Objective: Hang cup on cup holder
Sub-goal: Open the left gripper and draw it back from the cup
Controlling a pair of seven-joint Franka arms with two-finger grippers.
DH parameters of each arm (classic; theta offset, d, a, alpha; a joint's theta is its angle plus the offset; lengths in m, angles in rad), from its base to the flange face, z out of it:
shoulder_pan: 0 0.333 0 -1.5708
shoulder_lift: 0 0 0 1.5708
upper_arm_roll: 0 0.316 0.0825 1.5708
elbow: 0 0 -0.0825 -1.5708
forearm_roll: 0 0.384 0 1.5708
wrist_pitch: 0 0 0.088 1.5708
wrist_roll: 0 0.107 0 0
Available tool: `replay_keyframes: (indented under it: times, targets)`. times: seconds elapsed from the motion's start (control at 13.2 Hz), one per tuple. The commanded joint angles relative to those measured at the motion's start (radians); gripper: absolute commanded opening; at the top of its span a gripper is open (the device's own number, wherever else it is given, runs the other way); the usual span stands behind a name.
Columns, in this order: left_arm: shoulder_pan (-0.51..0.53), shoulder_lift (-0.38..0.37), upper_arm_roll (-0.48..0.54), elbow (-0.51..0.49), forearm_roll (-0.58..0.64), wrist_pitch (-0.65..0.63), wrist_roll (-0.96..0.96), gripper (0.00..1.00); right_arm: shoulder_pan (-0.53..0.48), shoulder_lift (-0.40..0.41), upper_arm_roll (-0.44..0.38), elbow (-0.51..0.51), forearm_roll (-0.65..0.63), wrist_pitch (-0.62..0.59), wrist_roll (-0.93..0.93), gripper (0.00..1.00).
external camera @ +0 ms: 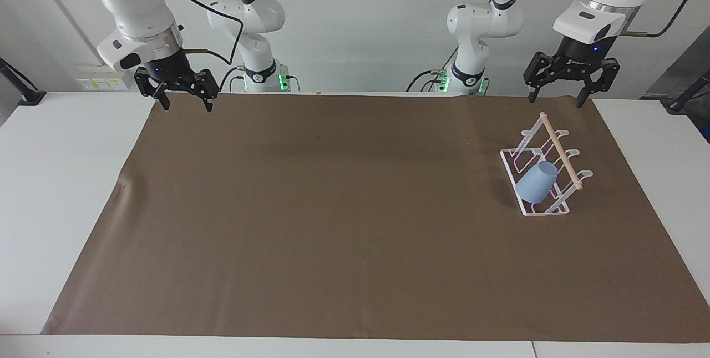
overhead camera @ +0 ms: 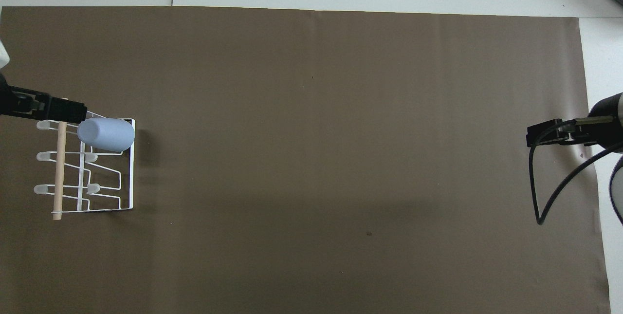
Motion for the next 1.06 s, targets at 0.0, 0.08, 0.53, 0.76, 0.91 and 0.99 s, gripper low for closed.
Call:
replay_keyframes:
  times: [0.0,0.08,0.53,0.76,0.91,0.99]
  targets:
    - [0.014,0.029,-0.004,0.059,-0.045,-0.069,0.03,1.0,-0.017,-0.021,-0.005,-0.018,0.016,0.002,-0.044,1.0]
    - [0.024,0.033,-0.004,0.068,-0.065,-0.095,0.028,1.0,-0.014,-0.021,-0.005,-0.018,0.016,0.002,-0.056,1.0]
    - [0.042,0.047,-0.011,0.105,-0.064,-0.125,0.031,1.0,-0.009,0.041,0.004,0.11,0.022,-0.047,-0.009,1.0]
    - [0.034,0.023,-0.011,0.056,-0.03,-0.094,0.033,1.0,-0.015,0.046,0.004,0.098,0.022,-0.039,0.016,1.0]
    - [0.039,0.023,-0.007,0.051,-0.029,-0.097,0.033,1.0,-0.008,0.04,0.004,0.087,0.024,-0.038,0.019,1.0]
    - [0.03,0.023,0.019,0.051,-0.029,-0.108,0.034,1.0,-0.004,0.039,0.004,0.087,0.024,-0.042,0.019,1.0]
